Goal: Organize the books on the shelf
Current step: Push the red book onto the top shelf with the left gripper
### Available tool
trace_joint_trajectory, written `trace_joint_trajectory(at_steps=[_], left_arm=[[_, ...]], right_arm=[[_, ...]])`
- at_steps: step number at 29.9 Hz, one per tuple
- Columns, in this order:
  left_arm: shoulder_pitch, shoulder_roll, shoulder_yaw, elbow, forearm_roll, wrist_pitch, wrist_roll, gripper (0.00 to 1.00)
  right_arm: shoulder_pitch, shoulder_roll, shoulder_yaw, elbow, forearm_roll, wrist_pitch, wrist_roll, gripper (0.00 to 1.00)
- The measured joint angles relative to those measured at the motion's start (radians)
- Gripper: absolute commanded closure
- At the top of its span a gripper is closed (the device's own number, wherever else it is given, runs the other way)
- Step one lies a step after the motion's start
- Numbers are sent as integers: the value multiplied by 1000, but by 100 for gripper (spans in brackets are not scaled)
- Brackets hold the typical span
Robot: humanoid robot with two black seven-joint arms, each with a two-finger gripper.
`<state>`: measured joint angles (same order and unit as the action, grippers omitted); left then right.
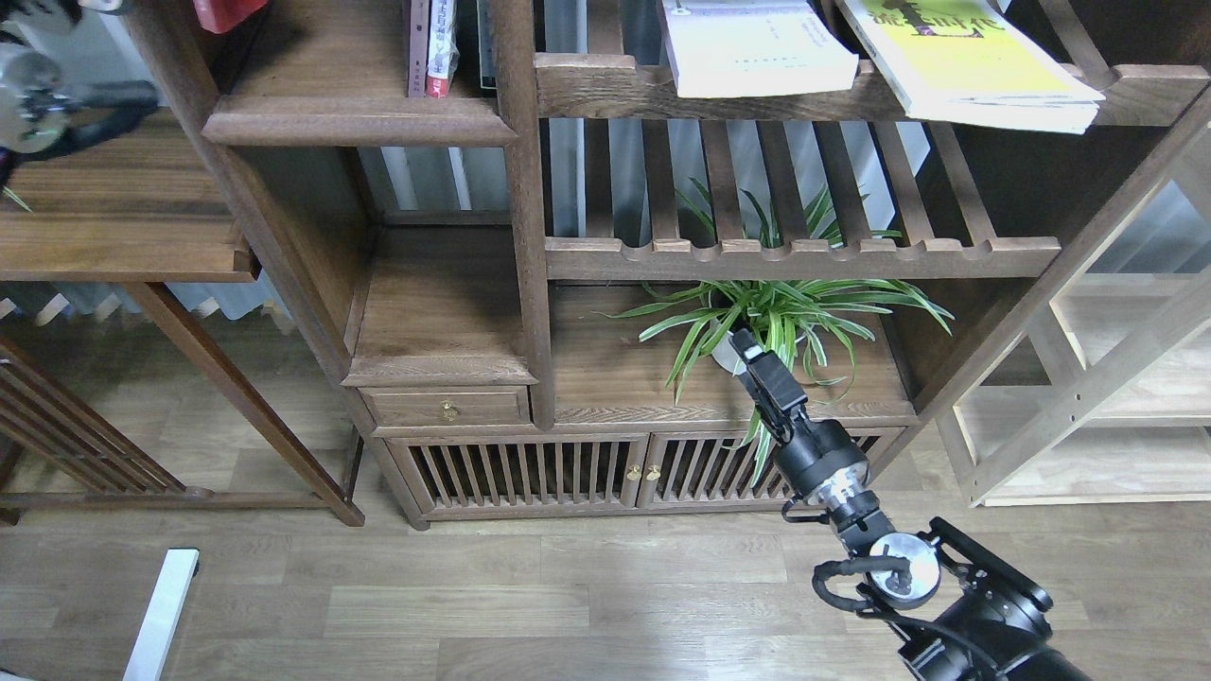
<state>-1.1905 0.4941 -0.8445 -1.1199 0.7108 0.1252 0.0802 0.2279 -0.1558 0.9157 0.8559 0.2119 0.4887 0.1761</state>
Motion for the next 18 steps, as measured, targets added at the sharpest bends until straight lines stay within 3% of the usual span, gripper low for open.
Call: trace_joint_trajectory(at_steps=[14, 18], left_arm=[[-91, -192, 77, 227, 7, 90, -62, 100], [-109, -237, 78, 293, 7, 136, -100, 100]], right_arm=[[-21, -23, 6, 3, 3, 0, 7, 1], [-22, -24, 6, 3, 3, 0, 7, 1]])
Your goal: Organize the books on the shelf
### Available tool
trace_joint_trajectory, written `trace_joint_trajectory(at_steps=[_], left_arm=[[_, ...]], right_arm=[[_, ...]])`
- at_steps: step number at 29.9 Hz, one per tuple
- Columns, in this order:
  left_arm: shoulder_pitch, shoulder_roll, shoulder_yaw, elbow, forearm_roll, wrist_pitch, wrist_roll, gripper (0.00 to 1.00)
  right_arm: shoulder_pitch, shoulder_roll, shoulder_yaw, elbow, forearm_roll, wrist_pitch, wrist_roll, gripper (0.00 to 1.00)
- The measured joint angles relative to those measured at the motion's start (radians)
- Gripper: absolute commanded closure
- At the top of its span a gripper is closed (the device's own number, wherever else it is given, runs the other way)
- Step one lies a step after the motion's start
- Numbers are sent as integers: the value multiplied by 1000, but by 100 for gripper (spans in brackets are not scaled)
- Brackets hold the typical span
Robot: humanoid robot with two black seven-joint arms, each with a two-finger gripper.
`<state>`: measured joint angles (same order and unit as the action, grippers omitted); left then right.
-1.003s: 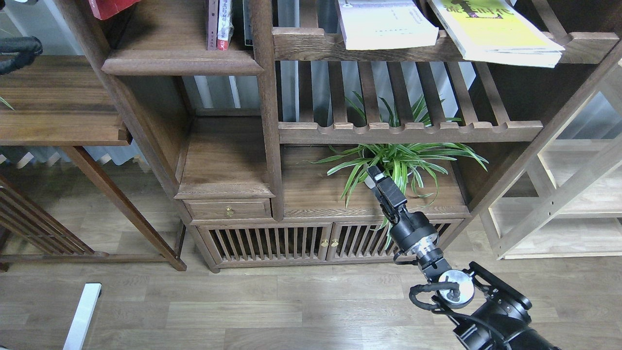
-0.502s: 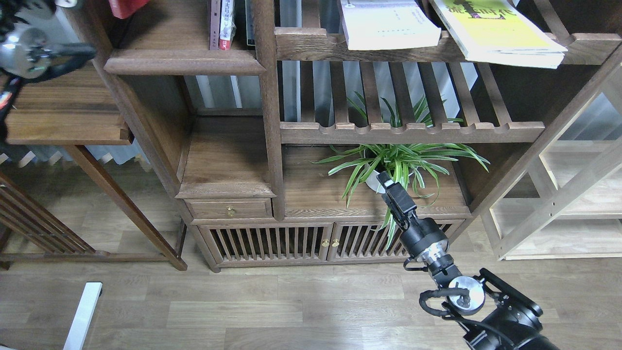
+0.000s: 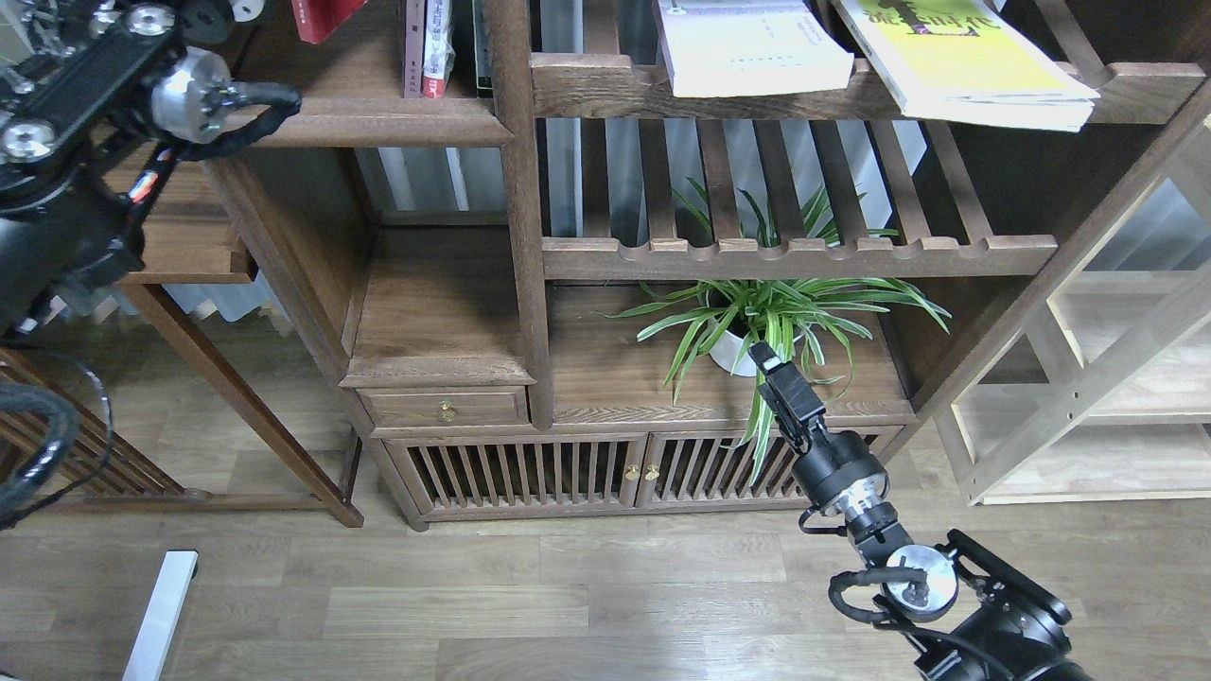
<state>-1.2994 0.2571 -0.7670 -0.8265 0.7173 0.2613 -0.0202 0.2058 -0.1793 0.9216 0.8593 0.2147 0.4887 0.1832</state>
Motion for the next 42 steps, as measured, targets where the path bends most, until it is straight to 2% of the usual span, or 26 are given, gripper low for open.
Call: trace_joint_trajectory(at_steps=[4, 12, 19, 23, 35, 42], left_arm=[[-13, -24, 4, 53, -8, 6, -30, 100], [-5, -32, 12, 87, -14, 6, -73, 100], [9, -63, 15, 127, -44, 9, -179, 100], [13, -93, 19, 152, -57, 17, -212, 100], [23, -135, 21, 207, -93, 23, -271, 100], [38, -146, 23, 210, -94, 23, -277, 100]], right_arm=[[-12, 1, -6, 0, 0, 0, 0, 1], [-21, 0, -6, 0, 0, 0, -2, 1], [-25, -1, -3, 0, 0, 0, -2, 1], [-35, -4, -3, 3, 0, 0, -4, 1], [-68, -31, -1, 5, -1, 0, -3, 1], [-71, -39, 2, 6, -1, 0, 1, 1]])
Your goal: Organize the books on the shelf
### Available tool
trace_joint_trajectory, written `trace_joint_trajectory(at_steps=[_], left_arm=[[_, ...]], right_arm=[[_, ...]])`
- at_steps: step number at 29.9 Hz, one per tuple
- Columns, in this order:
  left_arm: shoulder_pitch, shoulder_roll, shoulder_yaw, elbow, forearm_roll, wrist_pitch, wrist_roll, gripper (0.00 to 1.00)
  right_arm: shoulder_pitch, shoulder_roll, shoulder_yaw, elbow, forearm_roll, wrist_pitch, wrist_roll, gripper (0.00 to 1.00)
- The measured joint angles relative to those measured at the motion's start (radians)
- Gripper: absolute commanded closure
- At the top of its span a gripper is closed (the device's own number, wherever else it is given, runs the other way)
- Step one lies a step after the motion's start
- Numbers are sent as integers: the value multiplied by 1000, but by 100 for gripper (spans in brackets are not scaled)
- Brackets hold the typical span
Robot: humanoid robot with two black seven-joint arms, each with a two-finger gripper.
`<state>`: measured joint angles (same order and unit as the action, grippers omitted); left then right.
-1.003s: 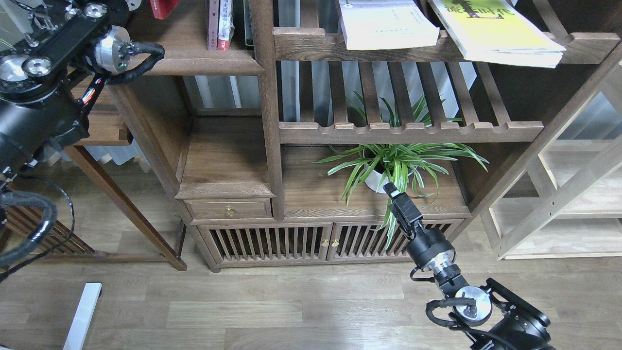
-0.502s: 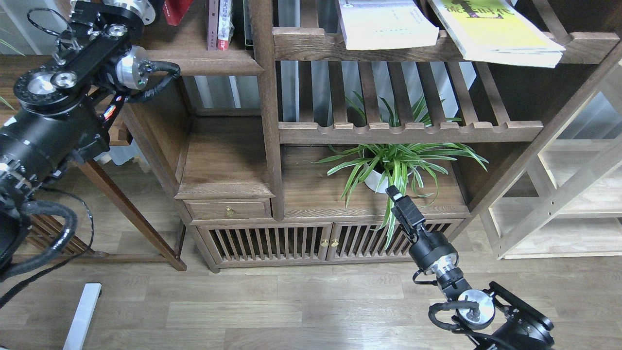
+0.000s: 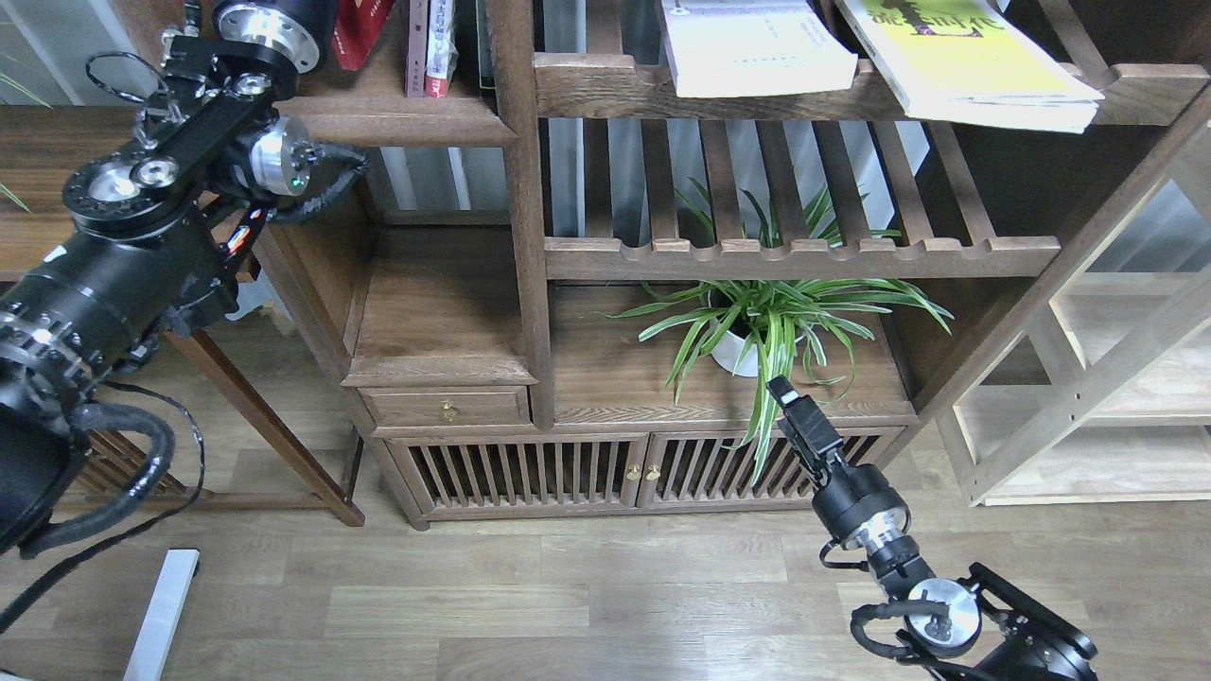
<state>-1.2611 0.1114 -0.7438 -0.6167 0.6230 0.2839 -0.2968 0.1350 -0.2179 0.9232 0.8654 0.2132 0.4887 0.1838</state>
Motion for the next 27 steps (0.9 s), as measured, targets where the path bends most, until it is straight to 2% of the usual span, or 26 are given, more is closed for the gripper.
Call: trace_joint_trajectory(at_steps=[27], left_arm=[[23, -3, 15, 8, 0, 0, -15, 96]], right_arm=[[-9, -21, 0, 0, 1, 0, 0, 1]])
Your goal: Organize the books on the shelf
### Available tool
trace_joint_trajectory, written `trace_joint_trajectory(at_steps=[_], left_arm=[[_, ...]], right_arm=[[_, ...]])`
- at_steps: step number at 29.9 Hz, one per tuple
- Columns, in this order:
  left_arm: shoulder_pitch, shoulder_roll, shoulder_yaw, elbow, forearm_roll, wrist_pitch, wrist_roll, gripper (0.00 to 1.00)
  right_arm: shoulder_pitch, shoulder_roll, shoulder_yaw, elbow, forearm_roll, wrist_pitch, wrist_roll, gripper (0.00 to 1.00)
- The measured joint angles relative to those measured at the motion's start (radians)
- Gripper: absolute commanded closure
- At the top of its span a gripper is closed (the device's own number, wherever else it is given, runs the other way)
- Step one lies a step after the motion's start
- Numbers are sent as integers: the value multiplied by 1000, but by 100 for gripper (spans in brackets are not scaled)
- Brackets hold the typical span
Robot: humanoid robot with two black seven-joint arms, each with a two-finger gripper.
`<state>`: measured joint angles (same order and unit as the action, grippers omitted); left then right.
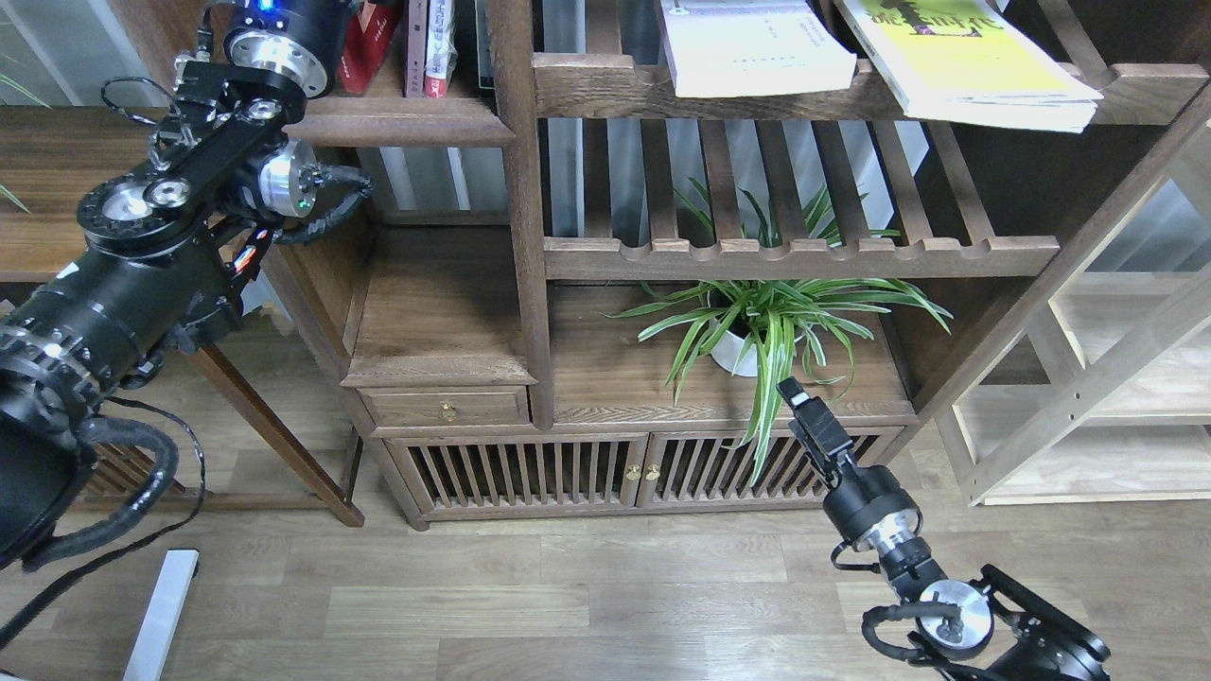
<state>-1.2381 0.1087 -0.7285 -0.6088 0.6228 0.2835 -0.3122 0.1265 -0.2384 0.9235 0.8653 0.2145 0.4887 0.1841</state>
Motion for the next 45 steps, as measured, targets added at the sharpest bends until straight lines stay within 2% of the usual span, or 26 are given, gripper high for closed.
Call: trace_joint_trajectory(at_steps=[17, 25, 29, 45], left_arm=[[0, -5, -2, 16, -2, 0, -9, 84], [1, -3, -2, 30, -2, 2, -14, 68], [3, -2, 0, 30, -2, 21, -16, 63], [-7, -30, 3, 29, -2, 28, -20, 62]], right_arm=[[-26, -22, 0, 0, 0, 0, 0, 1], [-31, -24, -1, 1, -1, 0, -1, 1], [-38, -24, -2, 1, -1, 0, -3, 1], [-41, -24, -4, 0, -2, 0, -8, 1]])
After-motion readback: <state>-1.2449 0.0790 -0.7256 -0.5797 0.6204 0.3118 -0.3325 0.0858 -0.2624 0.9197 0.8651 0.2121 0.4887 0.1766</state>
